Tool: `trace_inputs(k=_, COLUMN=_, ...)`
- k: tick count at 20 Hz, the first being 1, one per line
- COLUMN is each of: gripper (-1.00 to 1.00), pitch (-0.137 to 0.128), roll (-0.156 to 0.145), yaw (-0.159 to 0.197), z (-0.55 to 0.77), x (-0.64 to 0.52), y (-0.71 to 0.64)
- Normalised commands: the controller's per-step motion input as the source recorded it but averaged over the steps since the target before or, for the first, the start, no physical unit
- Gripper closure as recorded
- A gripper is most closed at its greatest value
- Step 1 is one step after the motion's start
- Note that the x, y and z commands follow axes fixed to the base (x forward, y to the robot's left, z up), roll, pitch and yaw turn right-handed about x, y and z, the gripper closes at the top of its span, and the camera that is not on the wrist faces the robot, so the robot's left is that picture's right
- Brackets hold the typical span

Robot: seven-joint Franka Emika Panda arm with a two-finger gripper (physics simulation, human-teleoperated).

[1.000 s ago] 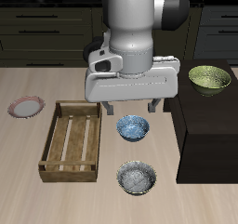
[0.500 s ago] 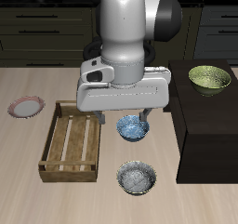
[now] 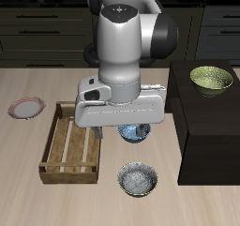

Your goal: Place the black bowl in the wooden tray

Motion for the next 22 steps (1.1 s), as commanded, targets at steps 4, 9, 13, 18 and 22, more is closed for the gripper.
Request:
trace_inputs(k=4, gripper=-1.0, pitch=0.039, roll=0.007, yaw=0.004, z=-0.25, x=0.05, y=-0.02)
trace_inputs(k=9, gripper=-1.0, pitch=0.028, roll=-0.002, yaw=-0.014, z=-0.19, x=0.05, y=-0.05)
trace_inputs(k=13, gripper=-1.0, pitch=0.031, roll=0.014, yaw=0.017, z=-0.27, x=0.06, y=0.05)
trace_inputs(k=18, gripper=-1.0, pitch=0.017, roll=-0.001, yaw=0.017, z=-0.16, x=0.07, y=-0.01)
trace_inputs(k=22, gripper=-1.0, pitch=0.007, roll=0.001, yaw=0.021, z=-0.06, x=0.07, y=-0.04)
